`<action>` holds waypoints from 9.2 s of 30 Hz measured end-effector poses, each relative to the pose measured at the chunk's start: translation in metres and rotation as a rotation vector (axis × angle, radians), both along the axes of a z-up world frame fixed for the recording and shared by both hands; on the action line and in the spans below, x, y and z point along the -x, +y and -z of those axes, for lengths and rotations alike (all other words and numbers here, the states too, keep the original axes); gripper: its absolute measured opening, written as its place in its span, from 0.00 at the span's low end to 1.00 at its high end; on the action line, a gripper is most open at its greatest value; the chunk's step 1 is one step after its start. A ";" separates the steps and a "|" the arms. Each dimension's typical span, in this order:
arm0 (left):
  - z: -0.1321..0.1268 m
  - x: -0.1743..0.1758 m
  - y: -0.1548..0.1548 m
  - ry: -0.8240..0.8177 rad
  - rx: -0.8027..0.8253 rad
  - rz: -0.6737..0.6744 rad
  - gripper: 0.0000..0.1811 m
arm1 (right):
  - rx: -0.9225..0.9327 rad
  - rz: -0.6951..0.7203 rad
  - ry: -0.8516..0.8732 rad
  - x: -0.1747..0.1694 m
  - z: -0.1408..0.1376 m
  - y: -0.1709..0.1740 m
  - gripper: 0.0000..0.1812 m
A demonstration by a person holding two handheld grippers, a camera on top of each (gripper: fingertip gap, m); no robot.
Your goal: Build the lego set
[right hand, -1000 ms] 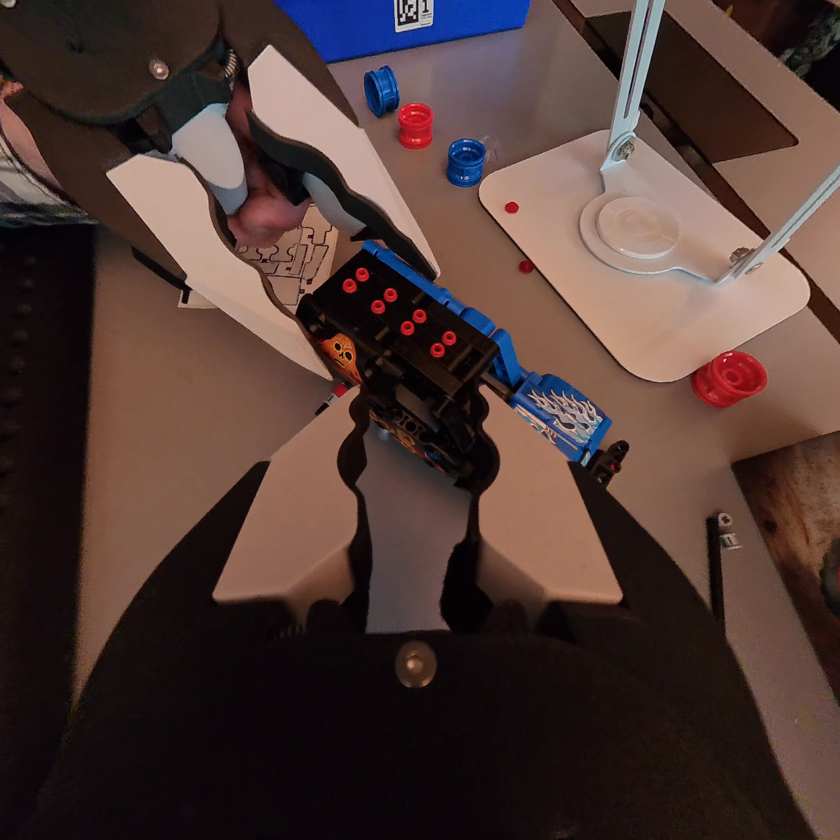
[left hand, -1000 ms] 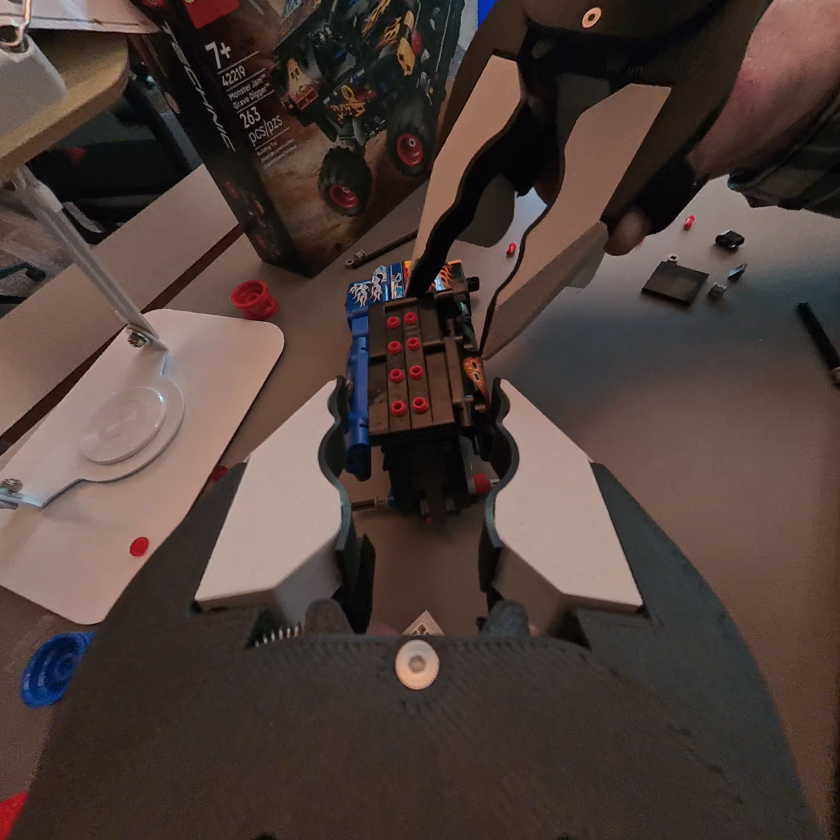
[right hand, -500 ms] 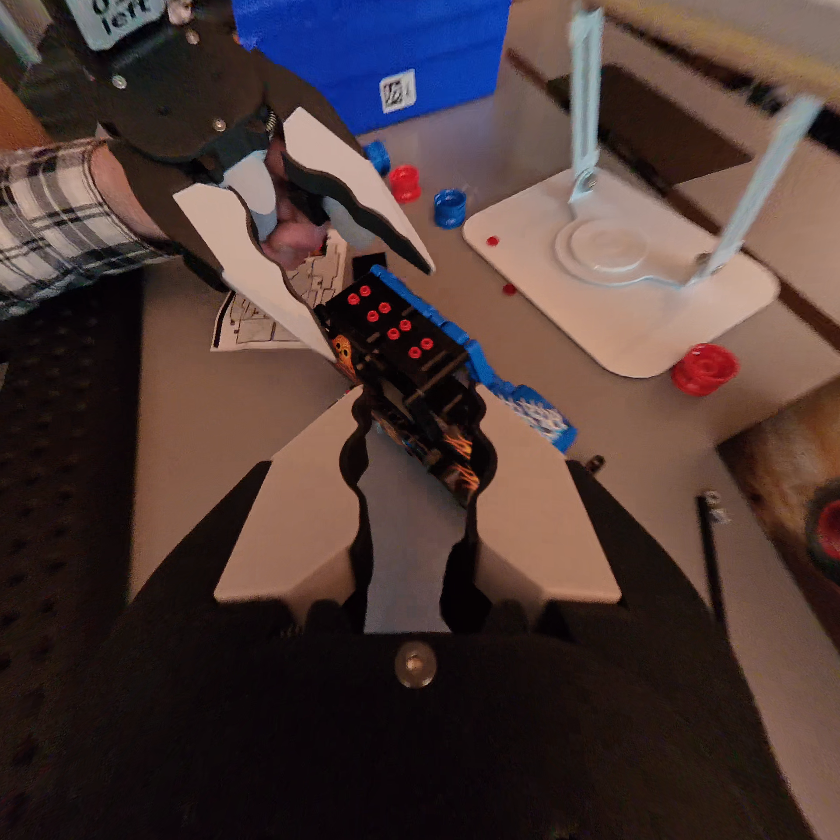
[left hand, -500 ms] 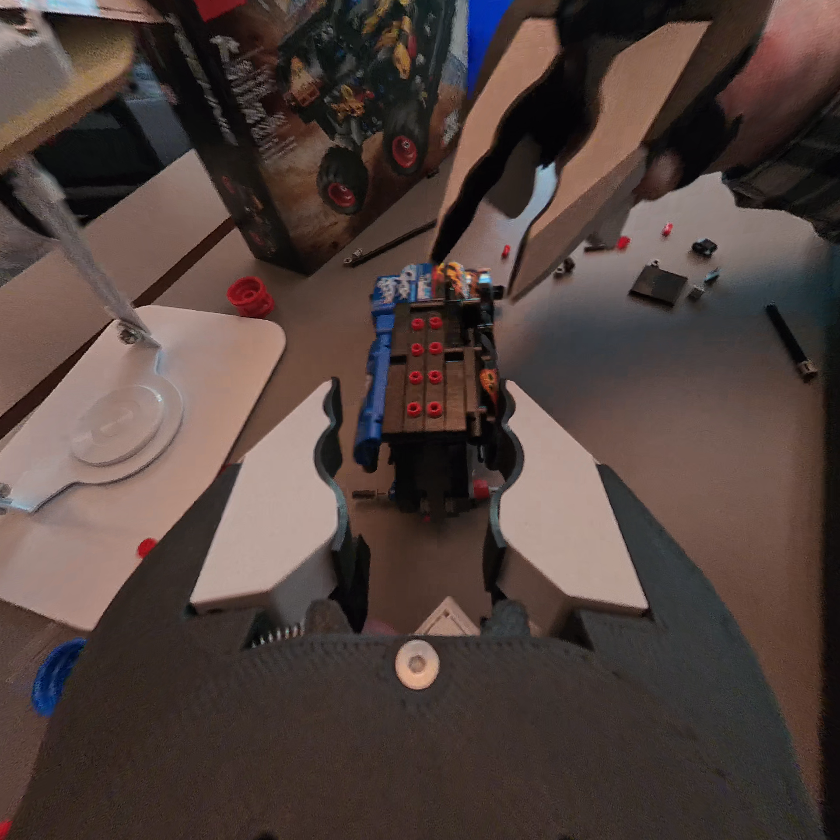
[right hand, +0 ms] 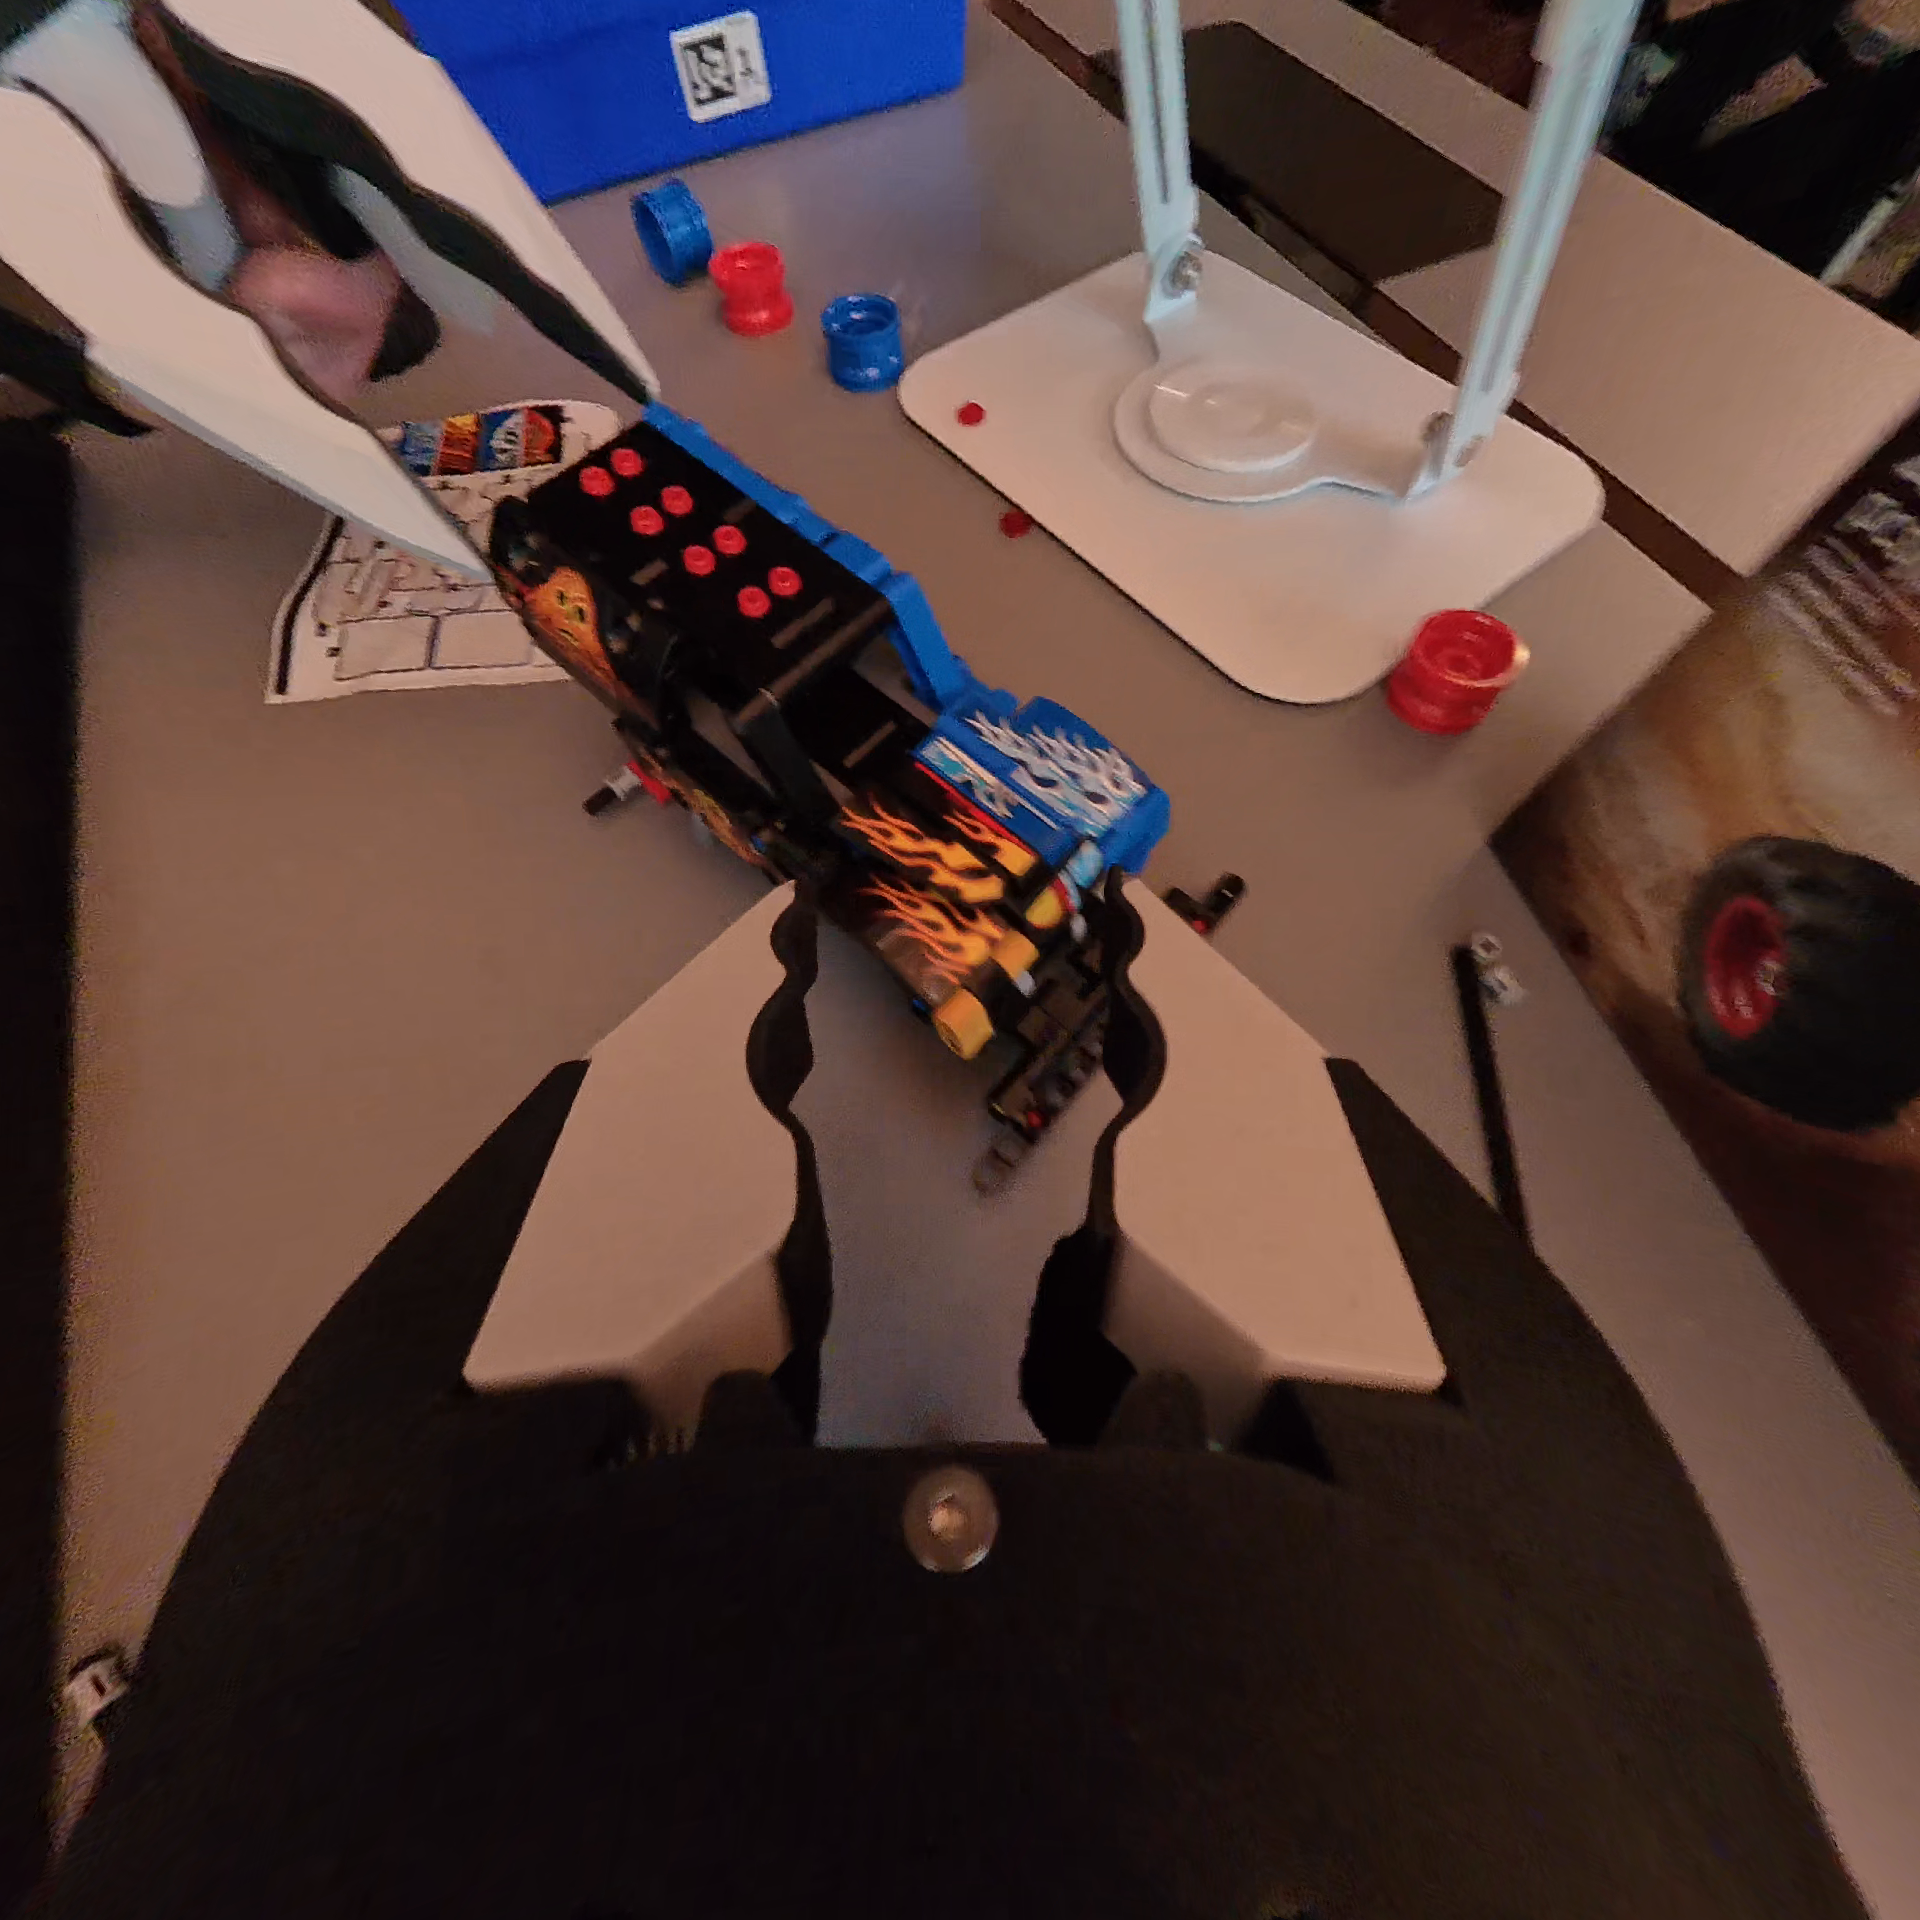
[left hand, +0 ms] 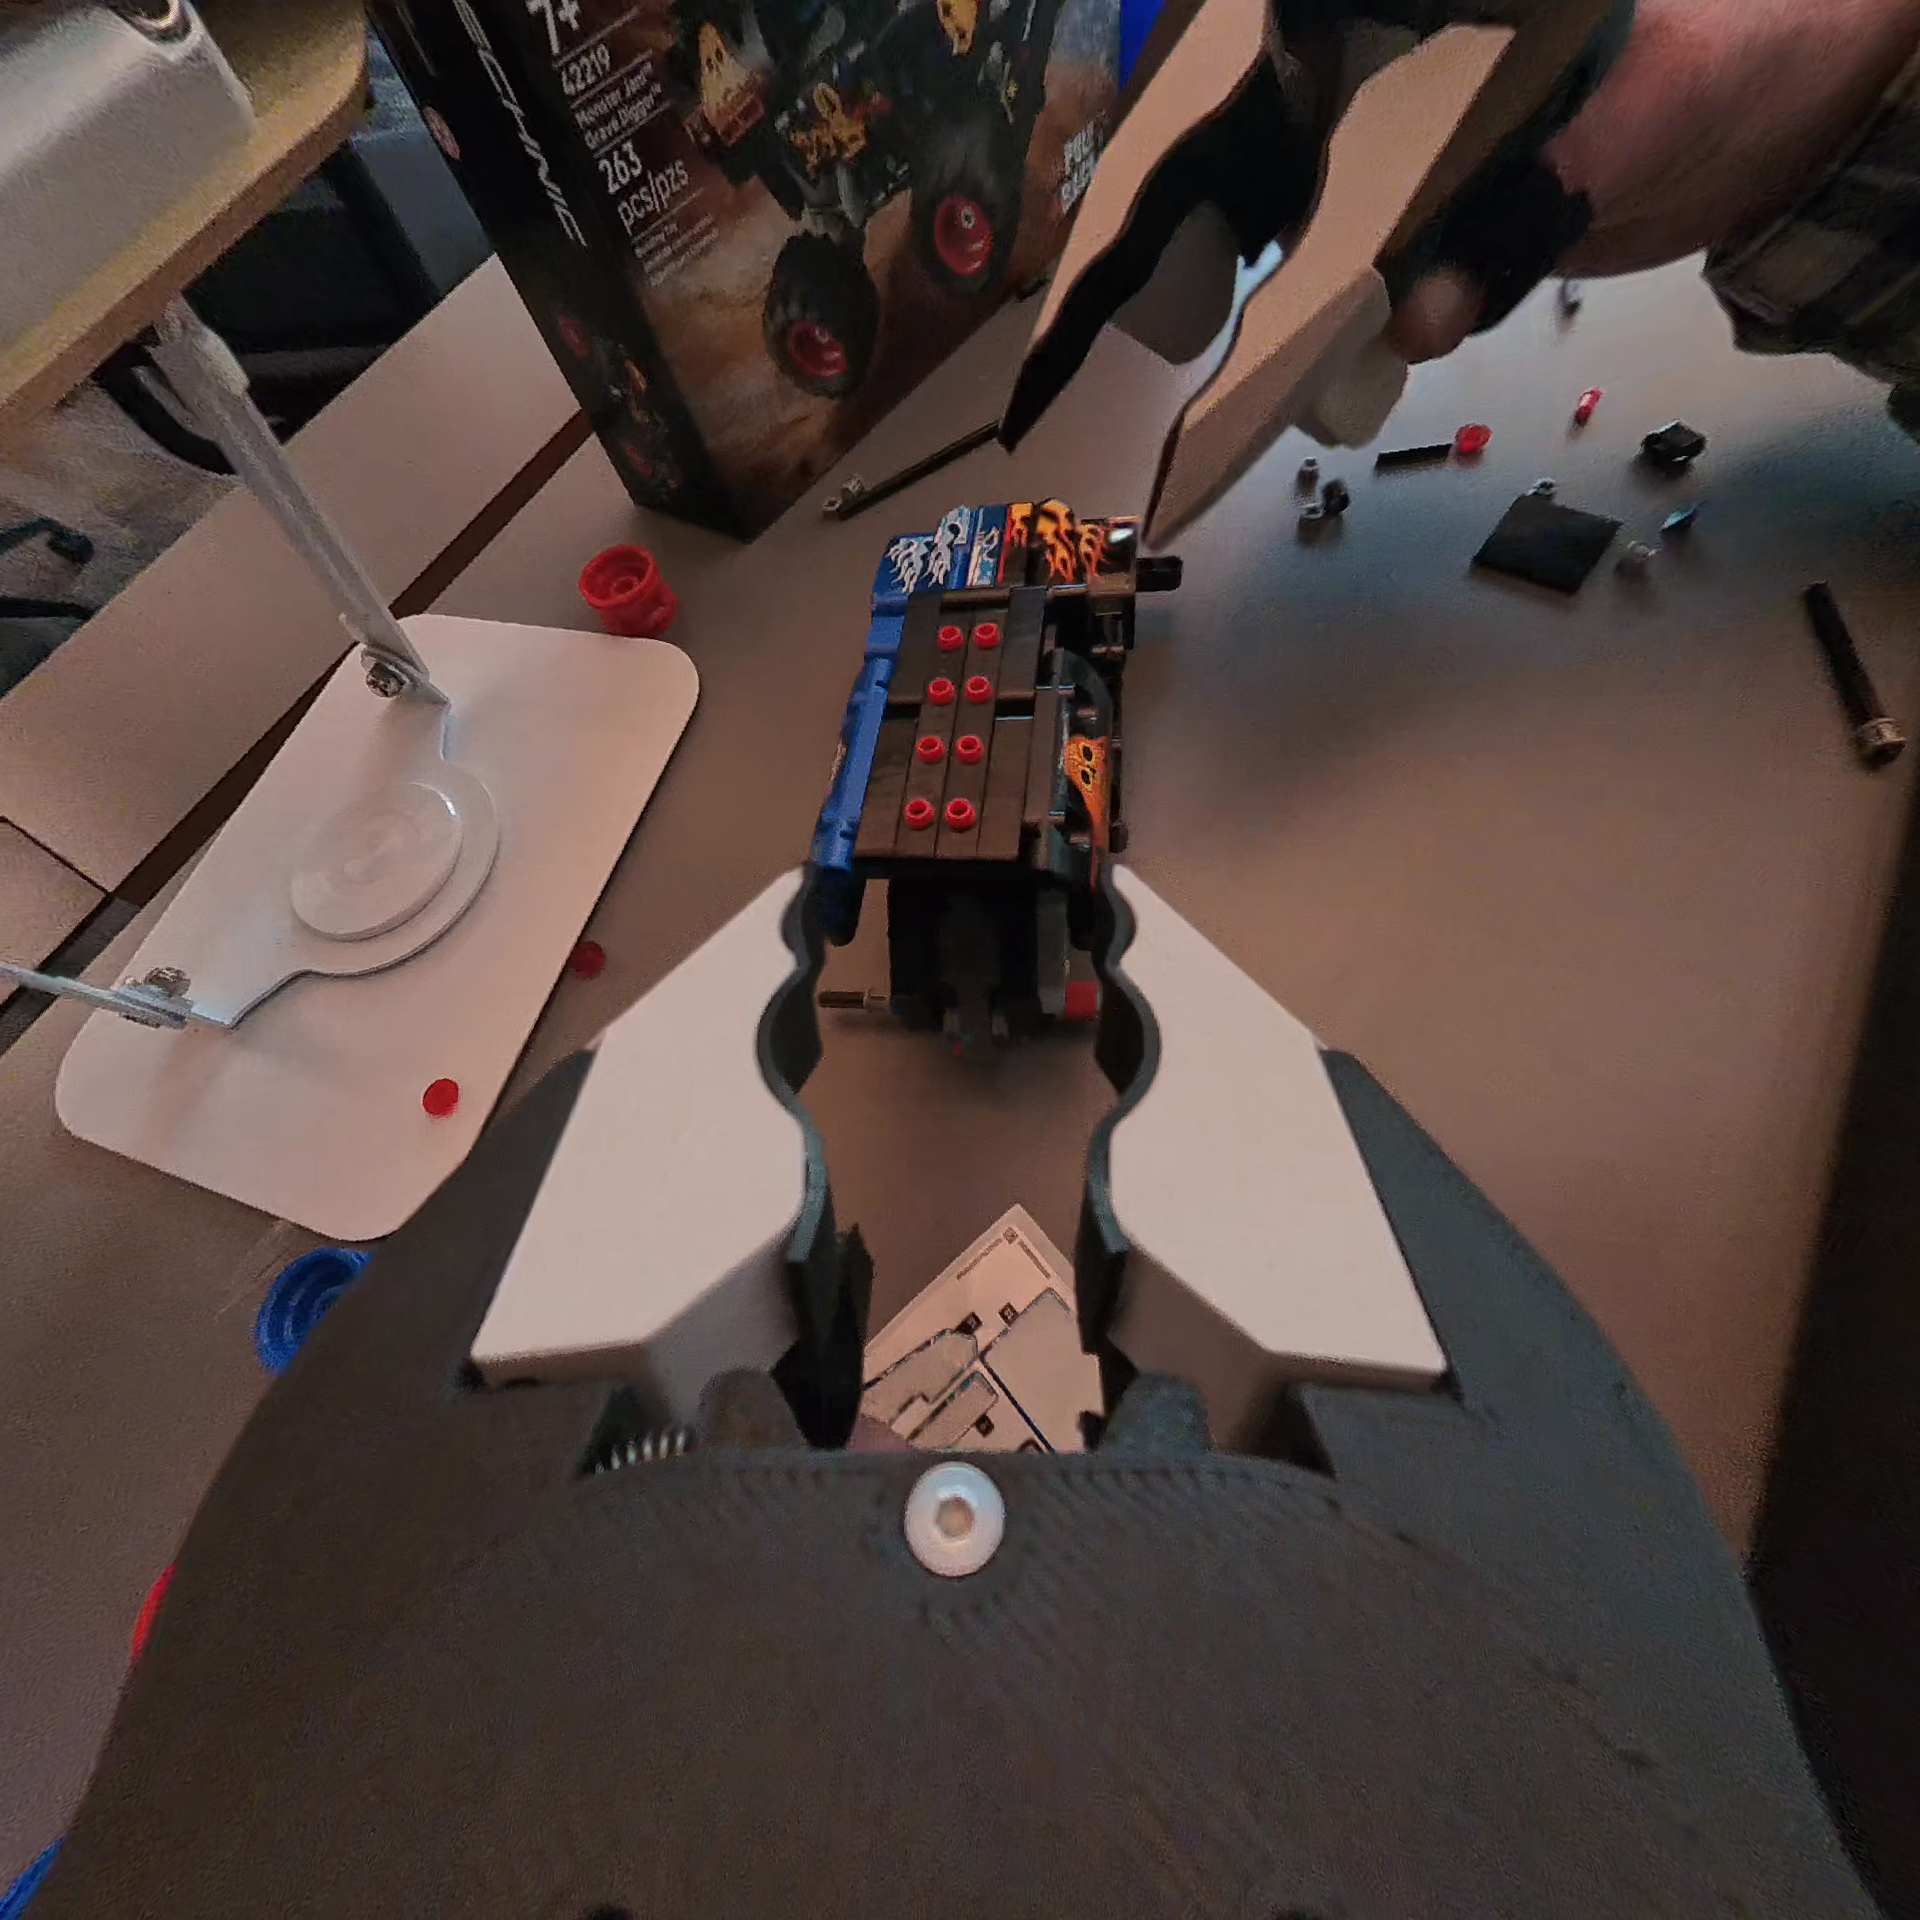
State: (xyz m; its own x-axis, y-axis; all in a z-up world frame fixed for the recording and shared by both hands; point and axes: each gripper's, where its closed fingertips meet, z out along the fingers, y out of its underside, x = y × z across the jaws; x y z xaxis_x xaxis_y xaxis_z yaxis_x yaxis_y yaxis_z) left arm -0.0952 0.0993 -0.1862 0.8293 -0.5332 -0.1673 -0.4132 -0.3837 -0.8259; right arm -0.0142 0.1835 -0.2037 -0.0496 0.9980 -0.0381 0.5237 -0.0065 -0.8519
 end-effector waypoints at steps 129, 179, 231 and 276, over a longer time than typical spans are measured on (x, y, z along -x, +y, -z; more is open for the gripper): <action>-0.154 0.113 0.147 0.132 -0.575 -0.325 0.33 | 0.043 -0.085 0.229 0.151 -0.244 0.078 0.21; -0.208 0.030 0.083 -0.996 -0.330 0.412 0.29 | 0.452 -0.472 0.747 0.128 -0.233 -0.013 0.31; -0.215 0.034 0.070 -1.116 -0.328 0.518 0.00 | 0.107 -0.344 0.698 0.132 -0.219 -0.011 0.03; -0.231 0.031 0.071 -0.902 -0.445 0.466 0.00 | 0.151 -0.358 0.754 0.122 -0.229 -0.021 0.15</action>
State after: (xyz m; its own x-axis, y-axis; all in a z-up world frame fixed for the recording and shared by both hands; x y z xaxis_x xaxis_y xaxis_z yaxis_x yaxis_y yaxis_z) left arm -0.1262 0.1701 0.0446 0.4773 -0.8672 0.1424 0.3824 0.0591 -0.9221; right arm -0.1365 0.1621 0.0257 -0.4273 0.9041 0.0004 -0.1916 -0.0901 -0.9773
